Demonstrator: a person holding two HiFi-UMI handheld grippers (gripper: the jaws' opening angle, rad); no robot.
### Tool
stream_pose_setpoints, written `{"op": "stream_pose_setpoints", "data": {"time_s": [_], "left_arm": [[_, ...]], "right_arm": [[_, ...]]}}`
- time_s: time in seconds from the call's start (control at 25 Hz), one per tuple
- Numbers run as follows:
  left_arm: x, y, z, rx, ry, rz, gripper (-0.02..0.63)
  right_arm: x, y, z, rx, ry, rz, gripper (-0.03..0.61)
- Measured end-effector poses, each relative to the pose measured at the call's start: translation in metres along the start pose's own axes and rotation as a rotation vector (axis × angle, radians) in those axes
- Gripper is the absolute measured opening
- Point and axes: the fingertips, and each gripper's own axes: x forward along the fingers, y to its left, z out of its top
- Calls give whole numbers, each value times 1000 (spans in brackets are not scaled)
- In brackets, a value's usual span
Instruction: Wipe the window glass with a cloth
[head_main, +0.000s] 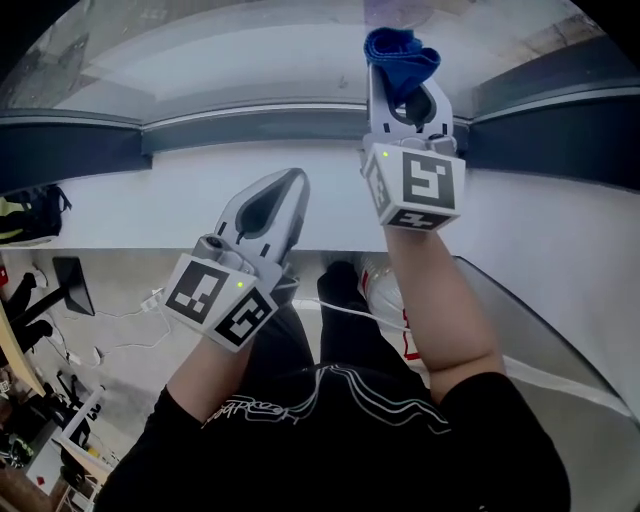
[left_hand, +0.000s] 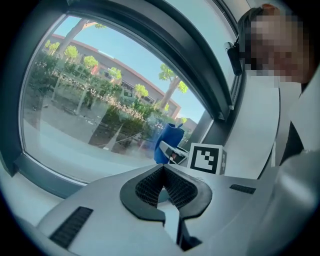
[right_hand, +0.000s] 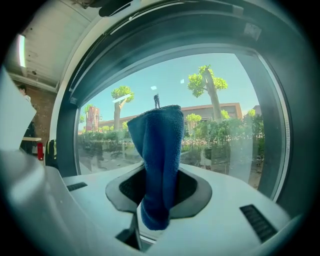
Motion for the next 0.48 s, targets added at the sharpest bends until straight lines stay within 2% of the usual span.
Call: {"op": "stream_pose_setpoints", "data": {"time_s": [0.48], "left_arm": [[54, -57, -22, 39, 73, -86, 3]], "right_arm": [[-41, -111, 4, -6, -28, -149, 94]]}}
